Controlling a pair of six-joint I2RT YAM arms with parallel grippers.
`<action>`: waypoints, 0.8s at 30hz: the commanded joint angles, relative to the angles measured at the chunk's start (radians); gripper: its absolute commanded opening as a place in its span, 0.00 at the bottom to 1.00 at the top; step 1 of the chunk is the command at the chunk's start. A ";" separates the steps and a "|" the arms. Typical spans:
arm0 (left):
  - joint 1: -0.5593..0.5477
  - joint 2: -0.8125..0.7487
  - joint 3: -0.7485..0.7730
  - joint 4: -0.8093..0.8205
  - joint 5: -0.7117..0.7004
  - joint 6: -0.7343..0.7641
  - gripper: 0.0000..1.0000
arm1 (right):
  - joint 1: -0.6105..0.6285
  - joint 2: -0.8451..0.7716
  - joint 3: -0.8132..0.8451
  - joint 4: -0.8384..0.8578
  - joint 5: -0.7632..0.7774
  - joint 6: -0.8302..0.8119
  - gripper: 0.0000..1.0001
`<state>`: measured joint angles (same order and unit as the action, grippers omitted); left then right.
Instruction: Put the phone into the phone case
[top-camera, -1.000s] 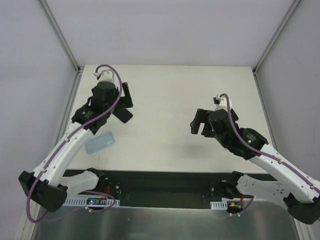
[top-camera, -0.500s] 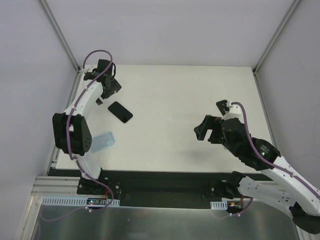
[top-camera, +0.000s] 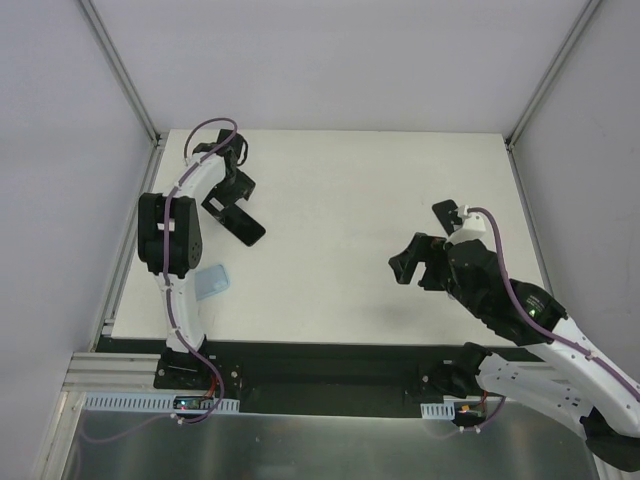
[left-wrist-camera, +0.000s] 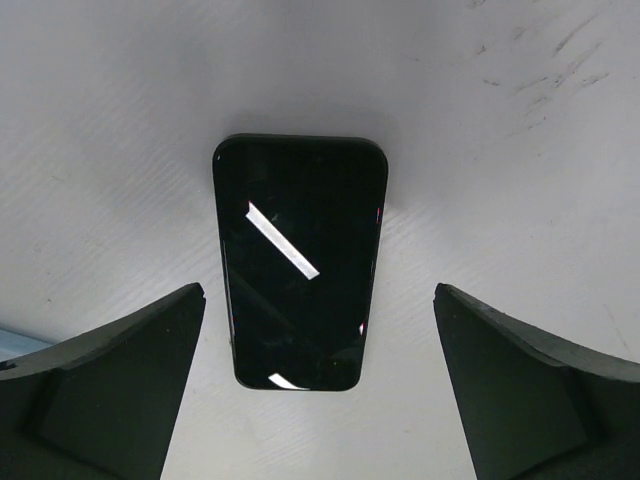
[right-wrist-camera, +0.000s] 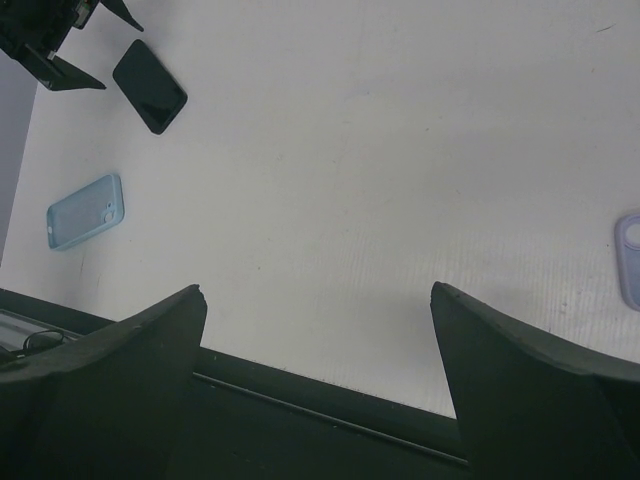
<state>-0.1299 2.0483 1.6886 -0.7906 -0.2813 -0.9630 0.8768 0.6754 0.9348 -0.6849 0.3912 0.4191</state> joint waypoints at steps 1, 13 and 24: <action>0.009 0.050 0.048 -0.055 0.025 -0.031 0.98 | 0.005 -0.010 0.002 -0.004 -0.006 0.027 0.97; 0.022 0.128 0.054 -0.055 0.051 -0.005 0.97 | 0.005 -0.019 -0.004 -0.013 -0.008 0.035 0.97; 0.027 0.133 0.022 -0.050 0.086 -0.002 0.85 | 0.005 -0.028 -0.062 0.040 0.025 -0.023 0.98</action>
<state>-0.1101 2.1754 1.7134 -0.8127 -0.2295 -0.9775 0.8768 0.6567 0.9276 -0.7029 0.3931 0.4446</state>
